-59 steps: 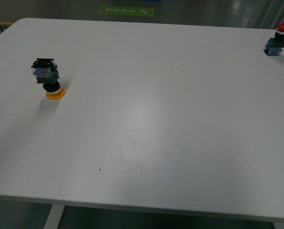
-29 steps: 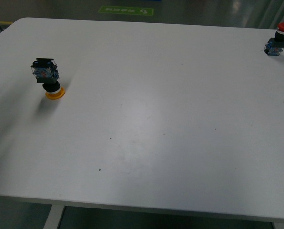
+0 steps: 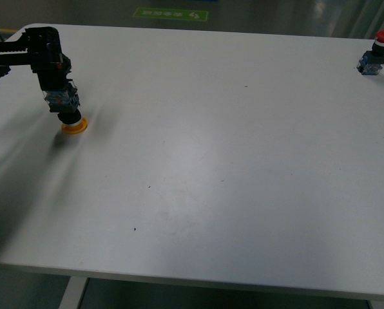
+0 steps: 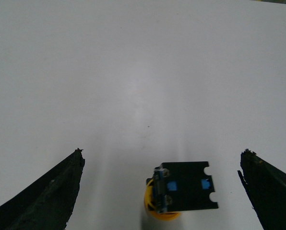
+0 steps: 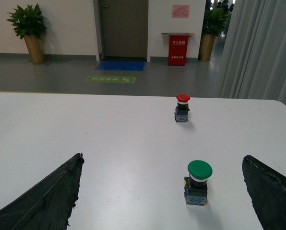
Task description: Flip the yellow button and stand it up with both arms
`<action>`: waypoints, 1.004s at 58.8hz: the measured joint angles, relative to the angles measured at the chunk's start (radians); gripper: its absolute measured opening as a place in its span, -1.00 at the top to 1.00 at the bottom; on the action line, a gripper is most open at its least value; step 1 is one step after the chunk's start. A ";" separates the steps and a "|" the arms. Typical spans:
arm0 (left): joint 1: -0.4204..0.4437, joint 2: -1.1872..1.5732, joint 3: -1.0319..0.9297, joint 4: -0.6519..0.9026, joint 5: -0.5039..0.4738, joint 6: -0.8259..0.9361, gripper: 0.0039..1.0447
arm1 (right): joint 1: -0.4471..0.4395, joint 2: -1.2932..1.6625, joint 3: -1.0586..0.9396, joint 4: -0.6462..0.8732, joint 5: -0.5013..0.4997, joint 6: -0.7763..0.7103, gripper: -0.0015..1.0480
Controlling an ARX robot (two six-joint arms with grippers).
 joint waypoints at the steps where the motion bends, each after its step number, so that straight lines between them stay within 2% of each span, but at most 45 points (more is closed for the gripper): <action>1: -0.005 0.005 0.005 -0.001 -0.003 -0.002 -0.87 | 0.000 0.000 0.000 0.000 0.000 0.000 -0.86; 27: -0.061 0.081 0.075 -0.040 -0.041 -0.008 -0.87 | 0.000 0.000 0.000 0.000 0.000 0.000 -0.86; 59: -0.068 0.111 0.106 -0.106 -0.055 -0.031 -0.87 | 0.000 0.000 0.000 0.000 0.000 0.000 -0.86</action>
